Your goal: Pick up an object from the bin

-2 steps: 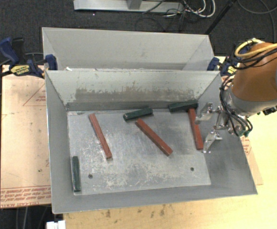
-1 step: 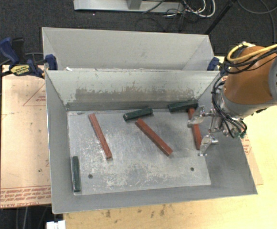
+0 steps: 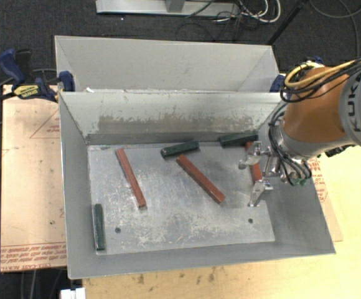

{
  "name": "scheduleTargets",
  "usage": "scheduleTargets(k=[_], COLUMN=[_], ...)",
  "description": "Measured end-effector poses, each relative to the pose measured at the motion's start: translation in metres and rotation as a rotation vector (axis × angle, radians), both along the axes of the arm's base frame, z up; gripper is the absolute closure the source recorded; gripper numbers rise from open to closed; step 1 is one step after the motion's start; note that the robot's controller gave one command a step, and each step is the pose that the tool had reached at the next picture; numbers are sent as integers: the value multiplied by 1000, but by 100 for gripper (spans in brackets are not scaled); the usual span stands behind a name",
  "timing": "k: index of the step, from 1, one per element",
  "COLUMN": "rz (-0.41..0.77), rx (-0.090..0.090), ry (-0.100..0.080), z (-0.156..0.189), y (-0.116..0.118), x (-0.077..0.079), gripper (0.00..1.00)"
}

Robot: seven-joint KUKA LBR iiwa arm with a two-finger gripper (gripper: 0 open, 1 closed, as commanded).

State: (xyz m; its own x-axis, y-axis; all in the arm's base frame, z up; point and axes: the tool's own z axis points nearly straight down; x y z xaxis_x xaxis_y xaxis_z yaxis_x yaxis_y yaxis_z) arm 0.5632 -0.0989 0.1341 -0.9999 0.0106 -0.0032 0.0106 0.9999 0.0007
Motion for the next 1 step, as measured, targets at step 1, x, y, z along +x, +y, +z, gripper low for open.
scheduleTargets(k=[1], rz=[-127], rx=[1], ry=[-1], z=[-57], y=[19], x=[-1], gripper=[0])
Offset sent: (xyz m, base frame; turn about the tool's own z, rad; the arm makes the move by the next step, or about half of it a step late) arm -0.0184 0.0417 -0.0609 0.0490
